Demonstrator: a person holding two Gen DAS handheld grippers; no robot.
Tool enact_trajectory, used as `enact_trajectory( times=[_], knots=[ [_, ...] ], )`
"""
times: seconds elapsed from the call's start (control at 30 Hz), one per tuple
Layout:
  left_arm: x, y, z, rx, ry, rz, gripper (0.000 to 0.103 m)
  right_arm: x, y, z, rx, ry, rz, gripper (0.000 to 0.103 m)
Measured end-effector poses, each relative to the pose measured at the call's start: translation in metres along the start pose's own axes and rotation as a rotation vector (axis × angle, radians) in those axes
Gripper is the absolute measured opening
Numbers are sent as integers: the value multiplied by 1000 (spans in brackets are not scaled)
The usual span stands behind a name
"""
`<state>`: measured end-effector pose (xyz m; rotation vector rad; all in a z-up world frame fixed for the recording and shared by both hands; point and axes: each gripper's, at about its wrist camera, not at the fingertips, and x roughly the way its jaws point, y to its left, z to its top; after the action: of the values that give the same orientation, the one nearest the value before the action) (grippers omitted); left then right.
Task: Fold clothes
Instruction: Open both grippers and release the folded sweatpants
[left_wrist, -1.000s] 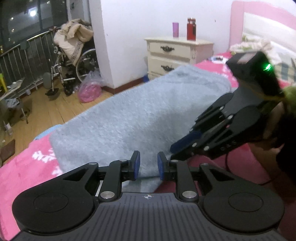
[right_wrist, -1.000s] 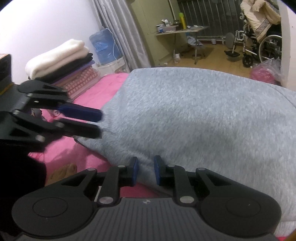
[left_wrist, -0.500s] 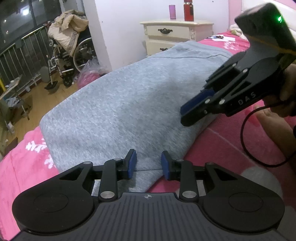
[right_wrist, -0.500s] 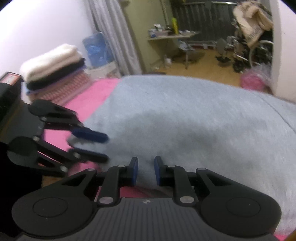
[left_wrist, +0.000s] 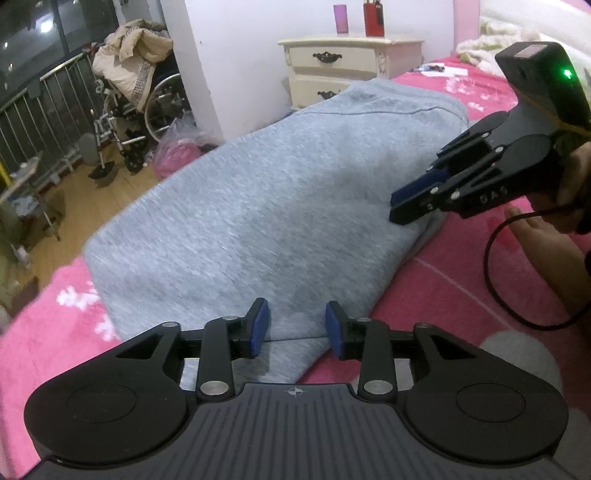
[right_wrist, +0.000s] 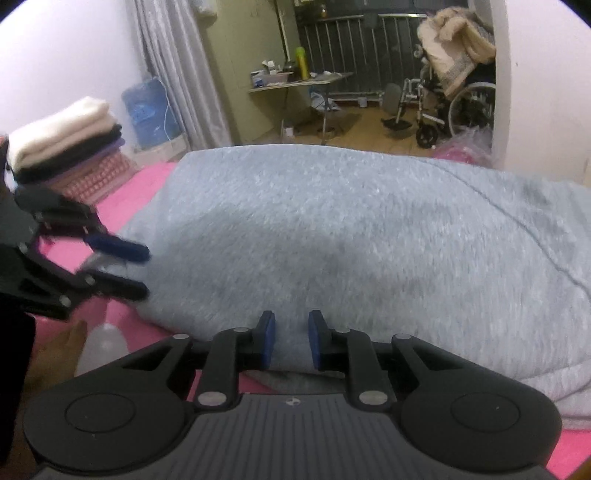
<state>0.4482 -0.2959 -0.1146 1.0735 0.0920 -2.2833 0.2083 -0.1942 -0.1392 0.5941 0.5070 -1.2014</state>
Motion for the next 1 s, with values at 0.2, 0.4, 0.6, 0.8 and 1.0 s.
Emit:
enact_trajectory(
  times=[0.2,0.4,0.6,0.8,1.0],
  knots=[
    [-13,0,16,35,-45,-4,39,-1,-3,-5,11,-24,3,21],
    [16,-23,23,59,-23,-55,42,-2,1,-7,7,-39,-6,21],
    [37,-47,11,136,28,-27,52,-3,0,-7,9,-45,-4,21],
    [35,-43,13,60,32,-26,52,-32,-13,12,81,-131,-45,23],
    [32,-43,12,41,28,-23,52,-59,-63,8,167,-195,-311,30]
  ],
)
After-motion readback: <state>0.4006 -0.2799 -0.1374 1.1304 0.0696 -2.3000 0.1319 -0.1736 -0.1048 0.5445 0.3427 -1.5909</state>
